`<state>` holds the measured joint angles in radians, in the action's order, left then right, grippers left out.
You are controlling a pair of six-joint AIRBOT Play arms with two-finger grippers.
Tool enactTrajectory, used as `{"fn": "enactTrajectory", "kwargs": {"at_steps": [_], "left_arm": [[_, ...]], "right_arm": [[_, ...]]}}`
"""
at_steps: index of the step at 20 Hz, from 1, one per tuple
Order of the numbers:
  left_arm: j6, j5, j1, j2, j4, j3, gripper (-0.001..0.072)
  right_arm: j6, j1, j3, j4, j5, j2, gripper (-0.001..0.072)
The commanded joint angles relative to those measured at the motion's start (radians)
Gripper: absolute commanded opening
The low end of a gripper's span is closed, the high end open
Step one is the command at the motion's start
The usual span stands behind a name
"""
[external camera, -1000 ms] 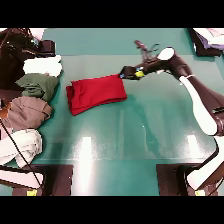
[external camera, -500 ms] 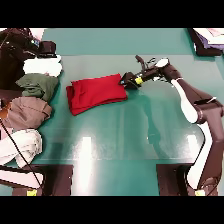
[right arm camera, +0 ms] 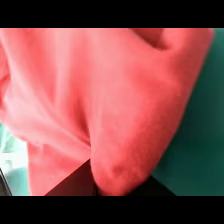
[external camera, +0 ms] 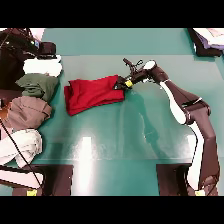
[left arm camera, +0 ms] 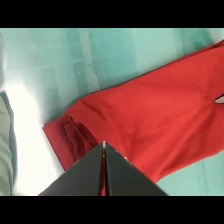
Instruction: Fold the shirts.
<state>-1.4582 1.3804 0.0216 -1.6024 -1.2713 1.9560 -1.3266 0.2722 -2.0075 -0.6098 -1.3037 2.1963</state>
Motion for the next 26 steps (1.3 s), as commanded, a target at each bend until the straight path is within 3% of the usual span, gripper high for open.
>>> {"fn": "enactTrajectory", "kwargs": {"at_steps": [1,4,7,14,21,26], "left_arm": [[0.0,0.021,-0.001,0.0,0.0,0.0,0.0024],[0.017,0.032,-0.001,0.0,0.0,0.0,0.0024],[0.018,0.035,0.0,0.0,0.009,0.0,0.0024],[0.017,0.043,0.0,0.0,0.058,0.0,0.0024],[0.016,0.037,0.04,0.0,0.081,0.0,0.0024],[0.018,0.026,0.073,0.0,0.077,0.0,0.0024]], "right_arm": [[0.02,-0.046,0.0,-0.079,-0.067,-0.082,0.0015],[0.004,-0.159,0.098,-0.254,-0.126,-0.254,0.0015],[-0.001,-0.328,0.271,-0.315,-0.119,-0.441,0.0015],[-0.065,-0.847,0.668,-0.441,0.084,-0.818,0.0016],[-0.072,-1.271,0.943,-0.439,0.317,-1.063,0.0015],[-0.114,-1.387,1.024,-0.442,0.266,-1.082,0.0015]]}}
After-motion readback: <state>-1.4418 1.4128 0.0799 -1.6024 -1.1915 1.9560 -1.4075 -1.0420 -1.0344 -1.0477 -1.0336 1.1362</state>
